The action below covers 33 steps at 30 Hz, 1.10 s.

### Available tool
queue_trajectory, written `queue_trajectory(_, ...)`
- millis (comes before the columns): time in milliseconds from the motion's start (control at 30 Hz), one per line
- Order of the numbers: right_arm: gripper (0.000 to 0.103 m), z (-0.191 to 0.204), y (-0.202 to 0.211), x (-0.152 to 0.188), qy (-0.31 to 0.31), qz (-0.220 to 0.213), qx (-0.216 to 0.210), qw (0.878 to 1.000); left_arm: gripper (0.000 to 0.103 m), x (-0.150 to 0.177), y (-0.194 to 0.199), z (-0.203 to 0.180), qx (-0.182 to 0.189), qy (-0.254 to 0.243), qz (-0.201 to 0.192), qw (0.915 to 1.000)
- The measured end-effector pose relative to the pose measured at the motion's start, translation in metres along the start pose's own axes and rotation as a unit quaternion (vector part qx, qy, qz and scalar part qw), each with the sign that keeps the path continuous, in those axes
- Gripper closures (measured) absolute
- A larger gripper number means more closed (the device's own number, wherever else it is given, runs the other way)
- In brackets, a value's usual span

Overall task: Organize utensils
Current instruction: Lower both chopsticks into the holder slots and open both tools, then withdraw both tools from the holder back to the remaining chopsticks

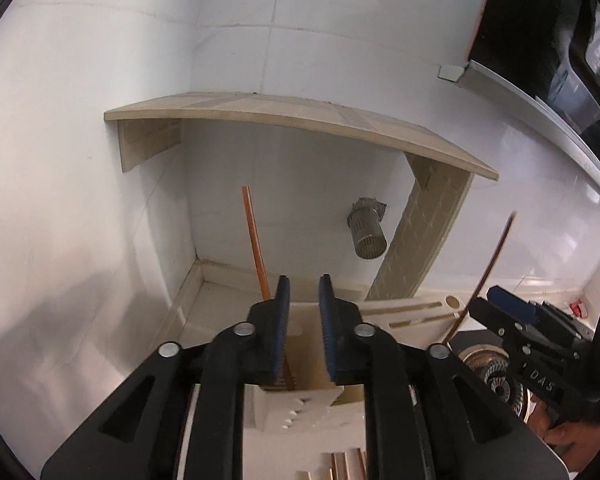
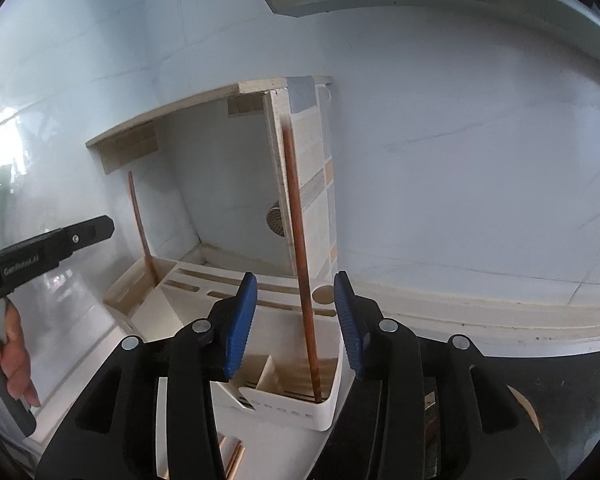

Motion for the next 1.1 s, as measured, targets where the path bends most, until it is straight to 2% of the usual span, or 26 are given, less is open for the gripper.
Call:
queue_trajectory(100, 0.056, -0.001, 0.006, 0.001, -0.001, 0.001, 0.000, 1.000, 0.078, 0.005, 0.004, -0.001, 0.002, -0.008, 0.009, 0.9999)
queue_trajectory(200, 0.055, 0.002, 0.012, 0.002, 0.000, 0.004, 0.001, 1.000, 0.077, 0.008, 0.008, -0.004, -0.001, -0.026, 0.016, 0.9995)
queue_trajectory(400, 0.050, 0.007, 0.028, 0.009, 0.000, 0.009, 0.000, 1.000, 0.067, 0.014, 0.021, -0.001, 0.005, -0.015, 0.026, 0.9995)
queue_trajectory(700, 0.046, 0.016, 0.044, 0.022, -0.003, 0.024, -0.004, 1.000, 0.063, 0.032, 0.040, 0.004, -0.005, -0.018, 0.040, 0.9990)
queue_trajectory(833, 0.040, 0.022, 0.051, 0.026, -0.002, 0.029, -0.002, 1.000, 0.056, 0.039, 0.047, 0.005, 0.002, -0.016, 0.053, 0.9985)
queue_trajectory(1100, 0.035, 0.029, 0.056, 0.043, -0.008, 0.061, -0.005, 0.998, 0.055, 0.074, 0.055, 0.017, -0.012, -0.024, 0.085, 0.9960)
Point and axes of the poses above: each gripper's, at about its wrist camera, not at the fingertips, and y roughly against the way its jaws point, z to its left, x to its underside, the point moved 4 cm from there along -y, roughly the way its jaws point, and after that the axes turned 10 degrees about y, right-handed, at the moved point
